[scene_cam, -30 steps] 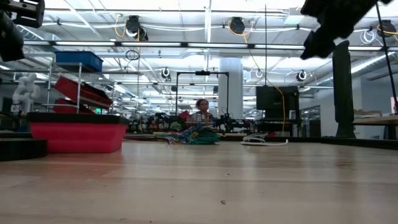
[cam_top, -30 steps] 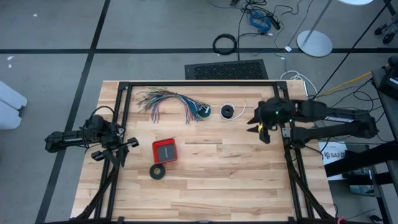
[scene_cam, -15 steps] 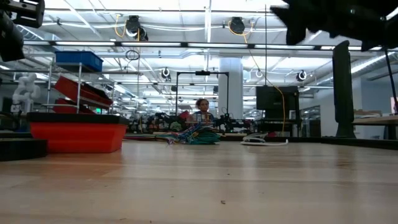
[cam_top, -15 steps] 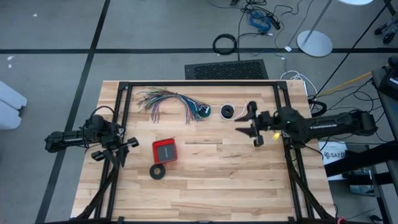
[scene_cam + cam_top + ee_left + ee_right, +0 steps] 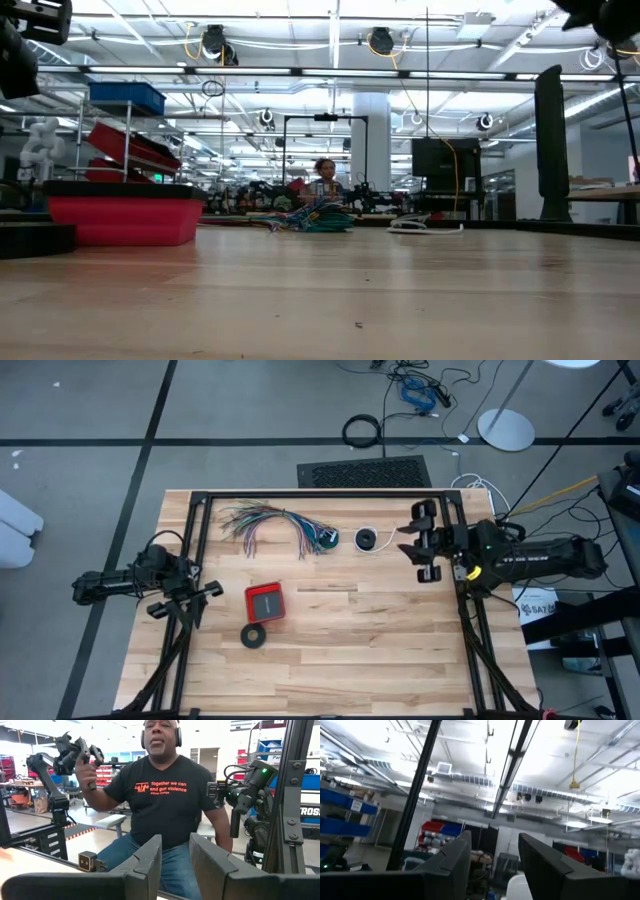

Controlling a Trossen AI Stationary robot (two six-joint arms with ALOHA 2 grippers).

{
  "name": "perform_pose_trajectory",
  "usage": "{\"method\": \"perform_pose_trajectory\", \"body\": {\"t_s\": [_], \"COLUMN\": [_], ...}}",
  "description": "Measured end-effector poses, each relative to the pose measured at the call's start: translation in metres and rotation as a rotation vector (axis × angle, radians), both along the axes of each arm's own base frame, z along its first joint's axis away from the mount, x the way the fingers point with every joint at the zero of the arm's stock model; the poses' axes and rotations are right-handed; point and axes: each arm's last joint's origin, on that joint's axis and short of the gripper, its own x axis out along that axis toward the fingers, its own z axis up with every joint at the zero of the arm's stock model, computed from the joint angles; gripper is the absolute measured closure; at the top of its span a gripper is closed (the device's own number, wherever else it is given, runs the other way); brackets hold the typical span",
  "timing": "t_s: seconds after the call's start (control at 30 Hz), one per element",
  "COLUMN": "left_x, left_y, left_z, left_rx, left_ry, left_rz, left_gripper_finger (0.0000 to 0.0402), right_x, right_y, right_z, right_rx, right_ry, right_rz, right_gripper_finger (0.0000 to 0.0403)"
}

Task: Coil cords
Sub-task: Uncoil the green wire from the spool

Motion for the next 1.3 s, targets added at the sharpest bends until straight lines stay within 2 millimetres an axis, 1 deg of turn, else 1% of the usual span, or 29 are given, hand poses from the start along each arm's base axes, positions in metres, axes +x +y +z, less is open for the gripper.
{"method": "perform_pose_trajectory", "body": {"t_s": [0.1, 0.17, 0.3, 0.4, 0.57, 0.7, 0.77, 0.87, 1.0, 1.1, 1.17, 1.23, 1.3], "left_x": [0.0, 0.0, 0.0, 0.0, 0.0, 0.0, 0.0, 0.0, 0.0, 0.0, 0.0, 0.0, 0.001], "left_y": [0.0, 0.0, 0.0, 0.0, 0.0, 0.0, 0.0, 0.0, 0.0, 0.0, 0.0, 0.0, 0.0], "left_z": [0.0, 0.0, 0.0, 0.0, 0.0, 0.0, 0.0, 0.0, 0.0, 0.0, 0.0, 0.0, 0.001], "left_rx": [0.0, 0.0, 0.0, 0.0, 0.0, 0.0, 0.0, 0.0, 0.0, 0.0, 0.0, 0.0, -0.007], "left_ry": [0.0, 0.0, 0.0, 0.0, 0.0, 0.0, 0.0, 0.0, 0.0, 0.0, 0.0, -0.001, -0.023], "left_rz": [0.0, 0.0, 0.0, 0.0, 0.0, 0.0, 0.0, 0.0, 0.0, 0.0, 0.0, 0.002, 0.035], "left_gripper_finger": [0.0292, 0.0292, 0.0292, 0.0292, 0.0292, 0.0292, 0.0292, 0.0292, 0.0292, 0.0292, 0.0292, 0.0292, 0.0292], "right_x": [0.005, 0.009, 0.014, 0.013, 0.004, -0.002, -0.002, 0.001, 0.009, 0.015, 0.018, 0.019, 0.019], "right_y": [-0.001, -0.001, -0.002, -0.002, -0.001, 0.0, 0.001, 0.003, 0.005, 0.005, 0.005, 0.004, 0.004], "right_z": [0.016, 0.025, 0.032, 0.025, -0.002, -0.016, -0.023, -0.039, -0.07, -0.092, -0.102, -0.108, -0.109], "right_rx": [0.01, 0.012, 0.038, 0.064, 0.161, 0.242, 0.272, 0.283, 0.262, 0.244, 0.229, 0.209, 0.181], "right_ry": [0.117, 0.241, 0.529, 0.748, 1.066, 1.221, 1.242, 1.245, 1.167, 1.022, 0.897, 0.75, 0.601], "right_rz": [-0.003, -0.009, -0.011, -0.008, -0.001, -0.005, -0.001, 0.01, 0.033, 0.047, 0.055, 0.057, 0.059], "right_gripper_finger": [0.0252, 0.0252, 0.0252, 0.0252, 0.0252, 0.0252, 0.0252, 0.0252, 0.0252, 0.0252, 0.0252, 0.0252, 0.0252]}}
